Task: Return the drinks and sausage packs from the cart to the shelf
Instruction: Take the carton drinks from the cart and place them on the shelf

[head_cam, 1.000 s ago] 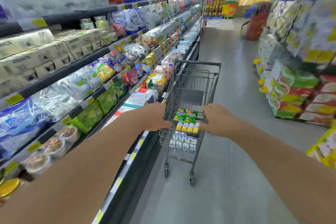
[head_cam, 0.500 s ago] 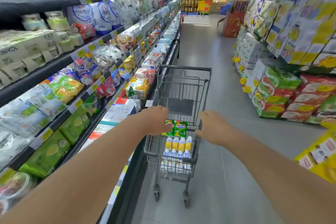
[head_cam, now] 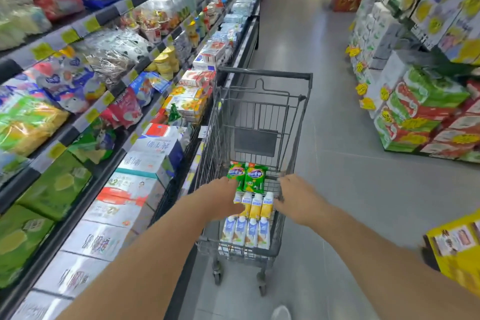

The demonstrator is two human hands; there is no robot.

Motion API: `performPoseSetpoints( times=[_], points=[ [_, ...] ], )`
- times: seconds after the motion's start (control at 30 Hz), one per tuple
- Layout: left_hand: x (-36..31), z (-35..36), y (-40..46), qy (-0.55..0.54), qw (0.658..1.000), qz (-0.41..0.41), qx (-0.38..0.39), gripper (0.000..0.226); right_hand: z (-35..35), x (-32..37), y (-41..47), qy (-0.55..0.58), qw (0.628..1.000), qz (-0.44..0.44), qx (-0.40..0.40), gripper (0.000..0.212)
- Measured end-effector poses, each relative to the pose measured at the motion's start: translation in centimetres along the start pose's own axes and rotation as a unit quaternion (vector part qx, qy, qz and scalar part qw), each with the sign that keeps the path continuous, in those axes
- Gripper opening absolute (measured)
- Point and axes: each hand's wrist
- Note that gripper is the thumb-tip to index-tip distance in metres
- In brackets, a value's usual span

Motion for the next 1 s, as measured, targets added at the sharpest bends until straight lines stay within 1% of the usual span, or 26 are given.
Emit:
performPoseSetpoints(
  times=[0.07, 0.17, 0.2, 0.27, 0.33, 0.37, 0.43, 0.53, 0.63, 0.7, 0.8, 0.83, 0.9, 1.0],
  points=[
    [0.3, 1.9, 2.0, -0.016, 0.999, -0.023, 0.019, 0.074, 2.3, -1.1, 2.0, 0.027, 0.999, 0.014, 0.034, 0.042],
    [1.1, 5.3, 4.7, -0.039, 0.996, -0.055, 0.053, 0.067, 6.0, -2.4, 4.5, 0.058, 0.996, 0.026, 0.066, 0.020],
    [1.4, 6.5, 5.5, -0.048, 0.994, -0.069, 0.068, 0.068, 7.4, -2.8, 5.1, 0.068, 0.995, 0.035, 0.070, 0.018],
    [2.0, 9.1, 7.0, -0.066, 0.989, -0.093, 0.097, 0.072, 10.4, -3.3, 5.8, 0.068, 0.992, 0.047, 0.093, 0.030],
    [2.7, 11.6, 8.5, -0.081, 0.985, -0.104, 0.111, 0.067, 13.5, -3.8, 6.6, 0.068, 0.989, 0.058, 0.115, 0.043],
    [3.2, 12.8, 9.4, -0.089, 0.983, -0.106, 0.117, 0.066, 14.9, -4.0, 7.2, 0.071, 0.987, 0.070, 0.127, 0.045],
    [4.2, 15.2, 11.1, -0.101, 0.979, -0.113, 0.137, 0.072, 17.3, -4.1, 8.4, 0.081, 0.982, 0.093, 0.143, 0.042],
    [6.4, 18.8, 14.3, -0.086, 0.975, -0.117, 0.167, 0.074, 21.2, -4.7, 10.1, 0.082, 0.976, 0.107, 0.171, 0.035],
    [8.4, 22.8, 16.8, -0.084, 0.970, -0.130, 0.186, 0.076, 25.1, -5.0, 11.9, 0.075, 0.973, 0.133, 0.172, 0.032],
    [9.2, 25.4, 17.9, -0.095, 0.964, -0.141, 0.204, 0.074, 27.9, -5.1, 12.9, 0.085, 0.966, 0.175, 0.170, 0.026],
    [10.6, 29.0, 19.1, -0.127, 0.954, -0.162, 0.218, 0.073, 31.8, -5.3, 14.1, 0.114, 0.949, 0.257, 0.144, 0.020],
    [11.1, 30.1, 19.4, -0.141, 0.950, -0.171, 0.218, 0.075, 33.0, -5.4, 14.3, 0.121, 0.940, 0.287, 0.136, 0.021],
    [11.8, 31.9, 20.0, -0.185, 0.937, -0.204, 0.215, 0.077, 35.4, -5.8, 14.6, 0.120, 0.923, 0.340, 0.135, 0.031],
    [12.7, 34.4, 20.9, -0.226, 0.917, -0.255, 0.209, 0.067, 38.3, -6.1, 14.7, 0.136, 0.897, 0.402, 0.123, 0.046]
  ],
)
Point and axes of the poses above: each hand's wrist, its own y-axis towards the middle knuckle, its own z-axis out of the palm, x = y × z, and after that the axes turned 14 degrees about -x, right-handed
